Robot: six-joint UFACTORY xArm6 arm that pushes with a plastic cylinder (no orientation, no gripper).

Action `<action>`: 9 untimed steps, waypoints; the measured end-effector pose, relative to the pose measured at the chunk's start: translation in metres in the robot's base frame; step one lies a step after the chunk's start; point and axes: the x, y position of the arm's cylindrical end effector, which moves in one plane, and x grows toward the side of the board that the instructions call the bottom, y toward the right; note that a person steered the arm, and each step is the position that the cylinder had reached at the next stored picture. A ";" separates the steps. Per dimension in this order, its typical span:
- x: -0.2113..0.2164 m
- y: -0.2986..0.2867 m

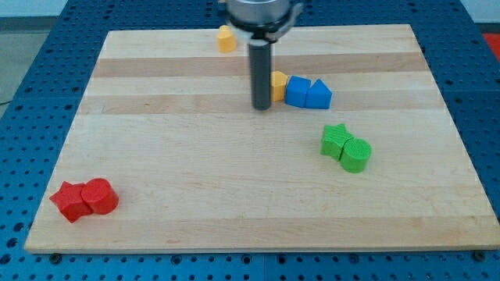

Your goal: Move the yellow blocks towards the top center of the board

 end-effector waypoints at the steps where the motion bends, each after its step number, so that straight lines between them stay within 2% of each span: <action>1: -0.050 0.009; 2: -0.071 0.008; 3: -0.046 0.009; 4: -0.055 0.043; 5: -0.104 0.042; 6: -0.117 0.034; 7: -0.105 0.055; 8: -0.121 0.083; 9: -0.139 0.054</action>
